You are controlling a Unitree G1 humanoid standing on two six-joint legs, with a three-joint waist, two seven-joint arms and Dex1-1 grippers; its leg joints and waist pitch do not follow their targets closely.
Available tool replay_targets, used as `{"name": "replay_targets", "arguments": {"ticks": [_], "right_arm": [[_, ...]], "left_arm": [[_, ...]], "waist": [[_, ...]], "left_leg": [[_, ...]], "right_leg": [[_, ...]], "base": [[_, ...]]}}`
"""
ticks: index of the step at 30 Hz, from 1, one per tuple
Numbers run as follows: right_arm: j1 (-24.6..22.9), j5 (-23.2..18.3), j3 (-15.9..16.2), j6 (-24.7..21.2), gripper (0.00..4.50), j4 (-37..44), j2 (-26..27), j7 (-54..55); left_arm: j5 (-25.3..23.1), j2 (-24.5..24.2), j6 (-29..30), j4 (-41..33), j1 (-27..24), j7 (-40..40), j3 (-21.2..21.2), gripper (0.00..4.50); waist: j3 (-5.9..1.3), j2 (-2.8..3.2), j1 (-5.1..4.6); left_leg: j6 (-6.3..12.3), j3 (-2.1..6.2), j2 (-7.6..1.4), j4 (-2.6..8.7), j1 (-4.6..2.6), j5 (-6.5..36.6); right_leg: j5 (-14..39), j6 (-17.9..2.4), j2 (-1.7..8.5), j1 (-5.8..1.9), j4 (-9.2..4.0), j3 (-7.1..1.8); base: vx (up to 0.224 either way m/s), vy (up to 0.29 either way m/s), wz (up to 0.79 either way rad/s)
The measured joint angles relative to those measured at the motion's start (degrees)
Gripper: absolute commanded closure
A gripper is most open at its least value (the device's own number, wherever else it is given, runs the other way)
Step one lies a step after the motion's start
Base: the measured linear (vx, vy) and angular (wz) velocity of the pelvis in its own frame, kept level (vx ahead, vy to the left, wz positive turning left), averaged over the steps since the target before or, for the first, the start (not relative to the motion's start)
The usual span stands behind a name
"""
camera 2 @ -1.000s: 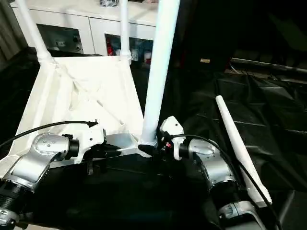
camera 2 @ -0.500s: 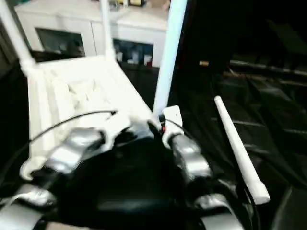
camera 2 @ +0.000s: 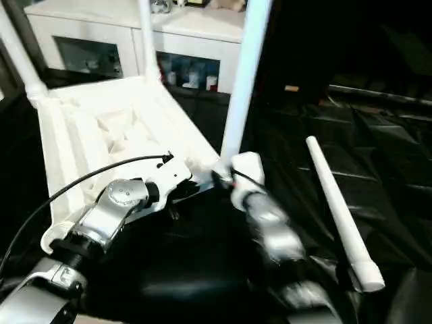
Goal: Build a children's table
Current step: Rotate leg to tighten, then rotate table base
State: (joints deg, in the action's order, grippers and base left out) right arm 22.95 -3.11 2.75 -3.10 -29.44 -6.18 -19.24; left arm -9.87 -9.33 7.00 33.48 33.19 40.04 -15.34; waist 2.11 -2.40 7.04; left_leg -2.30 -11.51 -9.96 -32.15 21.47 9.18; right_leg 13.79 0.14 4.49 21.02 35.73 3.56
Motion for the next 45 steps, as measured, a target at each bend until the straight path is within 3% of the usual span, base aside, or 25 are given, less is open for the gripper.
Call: {"name": "replay_targets", "arguments": {"ticks": [2,5,8,14,15,20,26,32,40,45], "right_arm": [[-2.70,-1.71,0.04,-0.39,0.58,5.31,-1.46,-2.94],[-5.32,-4.12,0.03,-1.51,0.58,11.13,-3.94,-7.23],[-6.71,-5.70,0.06,-2.85,0.58,14.54,-5.87,-10.66],[-9.91,-5.89,2.64,-5.70,0.58,17.63,-9.01,-16.36],[-10.16,-5.99,3.08,-6.62,0.58,17.69,-9.25,-17.01],[-10.33,-6.37,4.76,-7.81,0.58,19.27,-9.60,-19.74],[-8.62,-3.50,6.48,-7.66,0.58,14.57,-8.69,-17.59],[-2.54,1.01,7.32,-7.68,0.58,5.39,-5.40,-10.06],[4.37,1.47,5.09,-4.26,0.58,-6.95,-1.20,-2.65],[6.30,1.58,4.28,-2.82,0.58,-9.07,-1.21,-0.26]], "left_arm": [[1.68,0.73,-0.89,-0.33,-0.88,-0.31,1.55,3.92],[4.29,1.45,-1.16,-2.77,-1.86,-0.43,2.92,3.71],[5.51,0.40,-0.98,-5.70,-2.10,-1.28,4.76,3.41],[6.27,-10.77,4.86,-14.28,-3.92,-4.88,14.88,2.95],[6.15,-13.02,5.93,-15.69,-4.96,-5.75,17.02,2.66],[4.08,-18.19,10.35,-20.75,-10.04,-9.23,22.82,2.66],[-1.12,-23.55,17.42,-22.13,-10.50,-19.26,28.81,2.66],[-3.96,-24.98,22.64,-21.95,-13.42,-21.57,27.95,2.66],[-3.45,-24.10,29.67,-23.37,-16.95,-17.83,23.29,2.66],[-0.13,-24.21,30.75,-29.42,-19.27,-10.18,19.63,2.66]], "waist": [[0.07,-0.04,0.15],[0.55,-0.86,0.22],[0.59,-0.95,-0.33],[0.80,-1.31,-1.84],[0.81,-1.31,-1.85],[1.07,-1.91,-1.47],[1.05,-2.29,-1.14],[1.08,-2.24,-1.28],[1.11,-2.19,-1.43],[1.11,-2.19,-0.45]], "left_leg": [[0.00,0.00,0.00,-0.01,0.08,0.00],[0.02,0.04,-0.11,-0.17,0.63,-0.01],[0.42,0.03,-0.13,-0.47,1.13,-0.07],[0.54,0.03,-0.34,-0.52,1.14,-0.11],[0.46,0.02,-0.33,-0.52,1.15,-0.07],[0.26,0.02,-0.34,-0.66,1.16,0.02],[0.25,0.03,-0.35,-0.95,1.10,0.02],[0.14,0.05,-0.34,-0.98,1.01,-0.04],[-0.03,0.08,-0.36,-0.96,0.96,-0.14],[-0.03,0.07,-0.35,-0.97,0.96,-0.14]], "right_leg": [[-0.01,-0.01,0.00,0.03,-0.06,0.01],[-0.03,-0.03,-0.05,0.39,-0.06,0.13],[-0.05,-0.02,-0.06,0.77,-0.04,0.11],[0.02,-0.14,-0.25,0.91,0.13,0.14],[0.02,-0.15,-0.24,0.91,0.12,0.14],[0.01,-0.16,-0.22,0.84,0.20,0.14],[-0.22,-0.21,-0.20,0.70,0.26,0.10],[-0.42,-0.25,-0.19,0.72,0.39,0.09],[-0.57,-0.30,-0.20,0.73,0.45,0.09],[-0.58,-0.29,-0.20,0.69,0.42,0.10]], "base": [[0.000,0.000,0.00],[0.000,0.000,0.00],[0.000,0.000,0.00],[0.000,0.000,0.00],[0.000,0.000,0.00],[0.000,0.000,0.00],[0.000,0.000,0.00],[0.000,0.000,0.00],[0.000,0.000,0.00],[0.000,0.000,0.00]]}}
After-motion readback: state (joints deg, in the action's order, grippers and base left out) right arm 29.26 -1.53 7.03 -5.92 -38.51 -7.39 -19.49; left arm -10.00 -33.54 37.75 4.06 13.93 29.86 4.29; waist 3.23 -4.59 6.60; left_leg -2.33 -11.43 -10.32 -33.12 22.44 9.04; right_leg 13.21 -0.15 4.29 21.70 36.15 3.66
